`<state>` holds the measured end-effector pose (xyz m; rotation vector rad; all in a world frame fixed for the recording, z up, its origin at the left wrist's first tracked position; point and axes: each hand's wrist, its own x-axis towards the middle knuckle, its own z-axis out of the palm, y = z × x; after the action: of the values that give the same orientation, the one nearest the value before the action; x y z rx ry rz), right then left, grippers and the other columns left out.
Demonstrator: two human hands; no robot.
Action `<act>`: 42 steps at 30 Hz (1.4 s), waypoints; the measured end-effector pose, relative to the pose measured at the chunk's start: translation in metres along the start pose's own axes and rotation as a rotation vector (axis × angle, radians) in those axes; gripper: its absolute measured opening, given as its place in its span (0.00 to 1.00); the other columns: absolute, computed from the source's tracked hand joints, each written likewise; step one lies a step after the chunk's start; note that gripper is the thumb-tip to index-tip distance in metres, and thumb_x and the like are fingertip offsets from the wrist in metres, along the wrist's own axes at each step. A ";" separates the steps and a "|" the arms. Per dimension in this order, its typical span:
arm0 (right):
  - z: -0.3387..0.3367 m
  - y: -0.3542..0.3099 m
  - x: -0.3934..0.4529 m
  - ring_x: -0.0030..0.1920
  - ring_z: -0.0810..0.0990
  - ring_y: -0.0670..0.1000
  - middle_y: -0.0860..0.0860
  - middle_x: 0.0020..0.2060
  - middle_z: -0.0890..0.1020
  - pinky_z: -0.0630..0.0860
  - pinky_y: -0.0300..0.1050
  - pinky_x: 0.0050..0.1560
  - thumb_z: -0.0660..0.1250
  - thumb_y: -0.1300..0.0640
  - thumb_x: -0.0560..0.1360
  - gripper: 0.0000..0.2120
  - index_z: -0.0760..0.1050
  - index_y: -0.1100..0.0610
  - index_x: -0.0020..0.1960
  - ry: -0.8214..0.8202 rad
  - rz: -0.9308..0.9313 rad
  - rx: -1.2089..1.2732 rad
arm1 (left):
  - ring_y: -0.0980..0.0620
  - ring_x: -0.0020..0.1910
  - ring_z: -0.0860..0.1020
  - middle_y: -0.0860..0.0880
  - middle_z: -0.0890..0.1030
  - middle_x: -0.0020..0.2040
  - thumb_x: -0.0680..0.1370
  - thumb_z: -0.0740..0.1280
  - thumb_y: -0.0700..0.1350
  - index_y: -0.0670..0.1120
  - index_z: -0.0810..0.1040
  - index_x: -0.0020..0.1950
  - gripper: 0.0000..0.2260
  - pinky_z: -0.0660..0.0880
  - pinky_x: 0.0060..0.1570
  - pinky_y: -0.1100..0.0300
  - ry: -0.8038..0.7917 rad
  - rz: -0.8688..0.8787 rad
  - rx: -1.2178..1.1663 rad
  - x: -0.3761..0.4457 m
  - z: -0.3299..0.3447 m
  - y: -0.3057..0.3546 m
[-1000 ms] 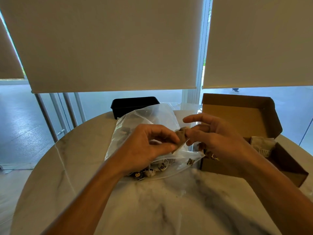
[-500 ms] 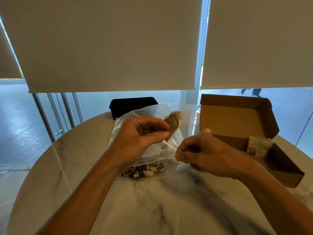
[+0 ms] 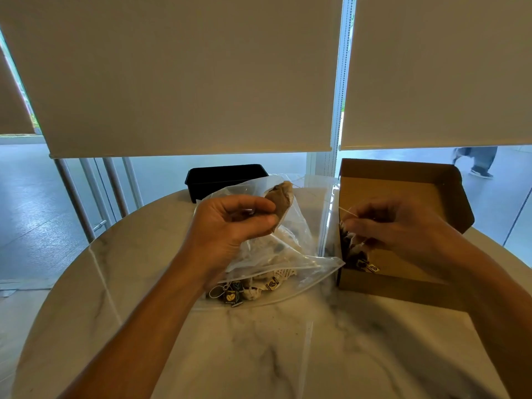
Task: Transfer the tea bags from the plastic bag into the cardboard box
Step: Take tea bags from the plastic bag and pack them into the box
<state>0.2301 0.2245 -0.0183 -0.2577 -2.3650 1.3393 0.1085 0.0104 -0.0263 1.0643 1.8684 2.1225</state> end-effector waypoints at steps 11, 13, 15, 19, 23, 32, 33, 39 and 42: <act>-0.001 -0.005 -0.001 0.39 0.83 0.53 0.51 0.35 0.84 0.82 0.48 0.43 0.68 0.58 0.73 0.07 0.83 0.48 0.42 0.195 -0.067 0.189 | 0.52 0.41 0.84 0.48 0.85 0.41 0.65 0.75 0.35 0.49 0.84 0.39 0.10 0.80 0.43 0.61 0.058 -0.056 0.121 0.001 0.003 -0.006; 0.002 -0.007 -0.002 0.39 0.84 0.51 0.49 0.36 0.84 0.82 0.44 0.40 0.68 0.61 0.73 0.09 0.81 0.47 0.44 0.207 -0.102 0.191 | 0.52 0.40 0.83 0.47 0.85 0.40 0.66 0.75 0.33 0.46 0.84 0.40 0.09 0.80 0.42 0.63 0.054 -0.063 0.168 -0.001 0.008 -0.007; 0.006 -0.011 -0.003 0.39 0.84 0.50 0.50 0.37 0.84 0.81 0.41 0.37 0.69 0.63 0.72 0.10 0.79 0.50 0.49 0.149 -0.130 0.188 | 0.54 0.38 0.83 0.47 0.85 0.39 0.66 0.75 0.34 0.46 0.84 0.40 0.08 0.78 0.39 0.68 0.029 -0.057 0.214 -0.004 0.013 -0.008; 0.017 -0.016 -0.004 0.38 0.84 0.48 0.50 0.37 0.85 0.80 0.39 0.36 0.69 0.63 0.72 0.07 0.78 0.56 0.49 0.032 -0.110 0.175 | 0.58 0.39 0.82 0.52 0.84 0.37 0.66 0.76 0.37 0.47 0.85 0.40 0.07 0.74 0.38 0.73 -0.014 -0.019 0.303 -0.007 0.020 -0.010; 0.027 -0.016 -0.004 0.40 0.83 0.47 0.46 0.40 0.85 0.80 0.38 0.36 0.70 0.59 0.72 0.05 0.82 0.49 0.42 0.004 -0.128 0.104 | 0.58 0.41 0.81 0.53 0.83 0.39 0.67 0.76 0.35 0.46 0.84 0.40 0.07 0.74 0.40 0.72 -0.064 0.034 0.341 -0.009 0.025 -0.012; 0.038 -0.014 -0.002 0.40 0.84 0.49 0.46 0.39 0.85 0.82 0.41 0.39 0.70 0.60 0.72 0.07 0.79 0.50 0.47 0.023 -0.101 0.140 | 0.56 0.42 0.81 0.55 0.83 0.40 0.67 0.76 0.37 0.51 0.83 0.38 0.09 0.76 0.43 0.69 -0.097 0.069 0.376 -0.010 0.028 -0.015; 0.038 -0.014 -0.002 0.40 0.84 0.49 0.47 0.39 0.85 0.82 0.41 0.39 0.71 0.61 0.72 0.09 0.78 0.49 0.49 0.017 -0.100 0.141 | 0.56 0.42 0.81 0.55 0.83 0.40 0.67 0.76 0.37 0.51 0.83 0.38 0.09 0.76 0.43 0.69 -0.098 0.070 0.380 -0.010 0.028 -0.015; 0.033 -0.016 -0.003 0.39 0.83 0.47 0.46 0.37 0.85 0.79 0.35 0.36 0.69 0.61 0.74 0.09 0.81 0.47 0.43 0.020 -0.092 0.067 | 0.56 0.41 0.81 0.55 0.83 0.40 0.67 0.76 0.36 0.49 0.84 0.39 0.09 0.75 0.41 0.70 -0.110 0.058 0.347 -0.011 0.030 -0.014; 0.021 -0.017 -0.003 0.37 0.81 0.41 0.43 0.36 0.84 0.75 0.31 0.34 0.70 0.61 0.73 0.10 0.81 0.46 0.42 0.047 -0.076 0.026 | 0.57 0.40 0.81 0.56 0.83 0.39 0.68 0.76 0.36 0.50 0.84 0.40 0.09 0.76 0.40 0.70 -0.103 0.063 0.368 -0.012 0.032 -0.014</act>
<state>0.2239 0.1979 -0.0141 -0.1874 -2.2935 1.3127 0.1305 0.0342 -0.0444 1.2876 2.2556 1.7521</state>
